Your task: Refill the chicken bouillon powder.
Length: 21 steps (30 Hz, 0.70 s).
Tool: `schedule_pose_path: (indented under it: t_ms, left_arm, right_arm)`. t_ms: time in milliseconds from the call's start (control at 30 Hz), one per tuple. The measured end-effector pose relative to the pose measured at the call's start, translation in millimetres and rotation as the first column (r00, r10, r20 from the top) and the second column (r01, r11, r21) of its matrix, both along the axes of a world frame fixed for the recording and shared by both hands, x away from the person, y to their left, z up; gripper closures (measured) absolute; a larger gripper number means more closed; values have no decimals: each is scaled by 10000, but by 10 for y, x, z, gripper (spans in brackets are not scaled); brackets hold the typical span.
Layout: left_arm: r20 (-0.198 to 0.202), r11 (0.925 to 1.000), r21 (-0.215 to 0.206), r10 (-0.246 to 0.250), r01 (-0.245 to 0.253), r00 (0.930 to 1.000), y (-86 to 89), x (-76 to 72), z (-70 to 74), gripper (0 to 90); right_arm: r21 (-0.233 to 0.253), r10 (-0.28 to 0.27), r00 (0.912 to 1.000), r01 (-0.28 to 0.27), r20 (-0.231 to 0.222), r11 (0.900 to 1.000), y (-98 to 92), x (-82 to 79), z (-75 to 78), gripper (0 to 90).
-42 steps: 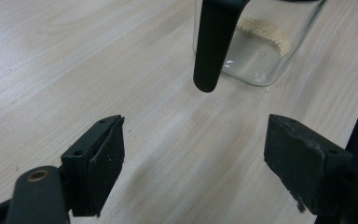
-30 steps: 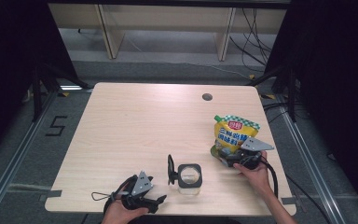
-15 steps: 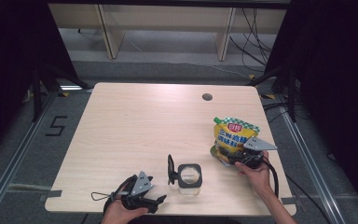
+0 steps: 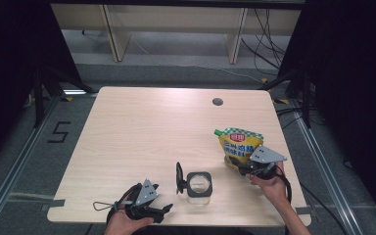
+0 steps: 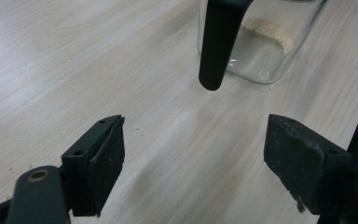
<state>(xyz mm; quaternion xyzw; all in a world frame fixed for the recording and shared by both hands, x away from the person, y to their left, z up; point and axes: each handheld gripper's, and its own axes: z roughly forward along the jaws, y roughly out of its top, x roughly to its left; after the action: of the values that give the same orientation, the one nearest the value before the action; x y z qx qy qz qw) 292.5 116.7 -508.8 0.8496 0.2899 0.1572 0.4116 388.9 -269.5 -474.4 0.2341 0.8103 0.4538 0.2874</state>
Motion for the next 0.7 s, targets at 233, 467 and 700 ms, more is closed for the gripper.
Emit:
schedule_pose_path:
  t_ms: [233,467,700]
  left_arm:
    - [-181,9998,-170,124,-128,9998,10,-18,4,201]
    - [-176,9996,47,265,-264,9995,39,-11,8,201]
    - [-170,9995,-213,229,-232,9996,19,-23,1,201]
  right_arm:
    - [-1801,321,9930,-112,1133,9836,40,-223,169,391]
    - [-3071,689,9787,-63,1936,9517,100,-385,289,391]
    - [-4678,1180,9602,148,2533,8837,158,-639,285,392]
